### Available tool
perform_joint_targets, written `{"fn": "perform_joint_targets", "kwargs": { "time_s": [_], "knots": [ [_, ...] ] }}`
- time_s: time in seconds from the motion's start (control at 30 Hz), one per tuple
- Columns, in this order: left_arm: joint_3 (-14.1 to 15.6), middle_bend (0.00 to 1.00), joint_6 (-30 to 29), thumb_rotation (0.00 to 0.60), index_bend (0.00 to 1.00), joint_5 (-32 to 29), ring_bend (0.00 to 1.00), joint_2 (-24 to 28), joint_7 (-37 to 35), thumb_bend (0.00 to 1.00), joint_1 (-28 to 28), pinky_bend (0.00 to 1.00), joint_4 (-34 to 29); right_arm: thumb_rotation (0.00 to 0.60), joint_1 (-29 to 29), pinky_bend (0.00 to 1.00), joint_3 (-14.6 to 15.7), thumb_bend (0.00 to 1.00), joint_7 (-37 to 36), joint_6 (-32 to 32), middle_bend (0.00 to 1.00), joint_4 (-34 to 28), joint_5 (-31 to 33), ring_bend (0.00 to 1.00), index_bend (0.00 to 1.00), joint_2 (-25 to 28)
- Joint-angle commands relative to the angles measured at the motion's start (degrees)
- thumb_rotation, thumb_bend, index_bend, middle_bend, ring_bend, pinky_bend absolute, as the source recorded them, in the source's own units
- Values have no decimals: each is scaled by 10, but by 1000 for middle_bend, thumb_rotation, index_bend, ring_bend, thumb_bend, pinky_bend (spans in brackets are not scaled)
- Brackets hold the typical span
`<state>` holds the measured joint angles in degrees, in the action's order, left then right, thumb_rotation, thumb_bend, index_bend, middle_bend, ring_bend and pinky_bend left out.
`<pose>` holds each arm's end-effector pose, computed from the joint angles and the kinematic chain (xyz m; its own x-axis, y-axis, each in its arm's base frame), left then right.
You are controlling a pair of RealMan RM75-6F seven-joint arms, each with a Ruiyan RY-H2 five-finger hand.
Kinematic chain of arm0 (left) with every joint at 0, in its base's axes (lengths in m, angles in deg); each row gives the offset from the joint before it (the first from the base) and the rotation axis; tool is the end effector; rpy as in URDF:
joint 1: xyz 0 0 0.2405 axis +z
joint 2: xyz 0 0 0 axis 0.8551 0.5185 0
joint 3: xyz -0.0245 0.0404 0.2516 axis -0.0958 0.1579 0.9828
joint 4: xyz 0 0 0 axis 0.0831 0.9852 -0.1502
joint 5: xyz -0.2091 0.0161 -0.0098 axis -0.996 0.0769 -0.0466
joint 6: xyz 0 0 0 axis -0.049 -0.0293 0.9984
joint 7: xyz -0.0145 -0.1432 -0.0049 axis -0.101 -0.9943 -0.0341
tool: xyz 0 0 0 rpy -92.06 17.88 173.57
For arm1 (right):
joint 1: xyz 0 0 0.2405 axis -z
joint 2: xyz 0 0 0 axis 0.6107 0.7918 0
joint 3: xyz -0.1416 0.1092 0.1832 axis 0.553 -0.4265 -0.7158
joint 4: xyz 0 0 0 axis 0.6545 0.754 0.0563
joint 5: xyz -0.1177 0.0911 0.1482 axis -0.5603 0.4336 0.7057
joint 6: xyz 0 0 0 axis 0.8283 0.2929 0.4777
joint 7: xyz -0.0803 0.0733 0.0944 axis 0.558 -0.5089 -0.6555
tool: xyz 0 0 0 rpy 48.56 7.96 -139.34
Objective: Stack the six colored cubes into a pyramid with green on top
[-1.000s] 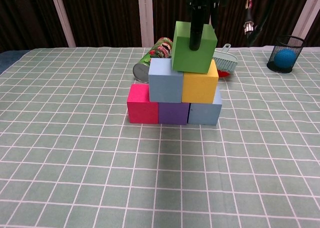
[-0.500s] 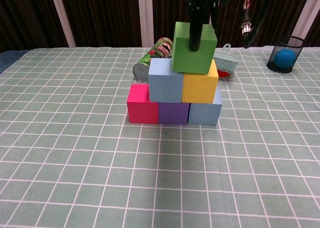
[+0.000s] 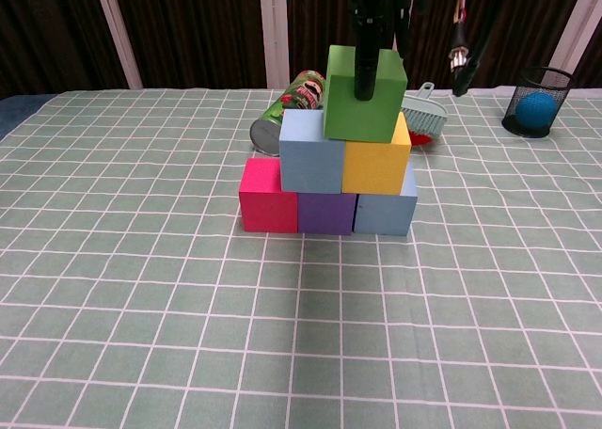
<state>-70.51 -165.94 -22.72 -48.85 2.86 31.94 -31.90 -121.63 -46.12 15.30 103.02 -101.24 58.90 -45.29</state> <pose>-0.1723 0.2910 0.1686 0.2274 -0.0200 0.9736 0.9731 -0.0318 -0.2280 0.0664 -0.3566 0.0486 0.5439 -0.4152 0.7292 -0.7742 0.0869 0.6269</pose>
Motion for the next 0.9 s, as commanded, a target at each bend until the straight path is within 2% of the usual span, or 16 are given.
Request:
{"fn": "perform_joint_targets", "kwargs": {
  "time_s": [0.03, 0.77, 0.9],
  "knots": [
    [0, 68, 0, 600, 0, 0, 22, 0, 1, 121, 0, 51, 0, 600, 1, 12, -1, 260, 1, 0, 493, 1, -2, 289, 113, -1],
    [0, 67, -1, 600, 0, -3, 22, 0, 0, 121, -1, 51, 2, 600, 12, 12, -8, 257, 4, -2, 492, 2, -12, 289, 110, -12],
    [1, 67, -1, 600, 0, -3, 22, 0, 1, 121, -2, 51, 2, 600, 15, 13, -9, 257, 4, -6, 460, 0, -14, 286, 82, -12]
  ]
}}
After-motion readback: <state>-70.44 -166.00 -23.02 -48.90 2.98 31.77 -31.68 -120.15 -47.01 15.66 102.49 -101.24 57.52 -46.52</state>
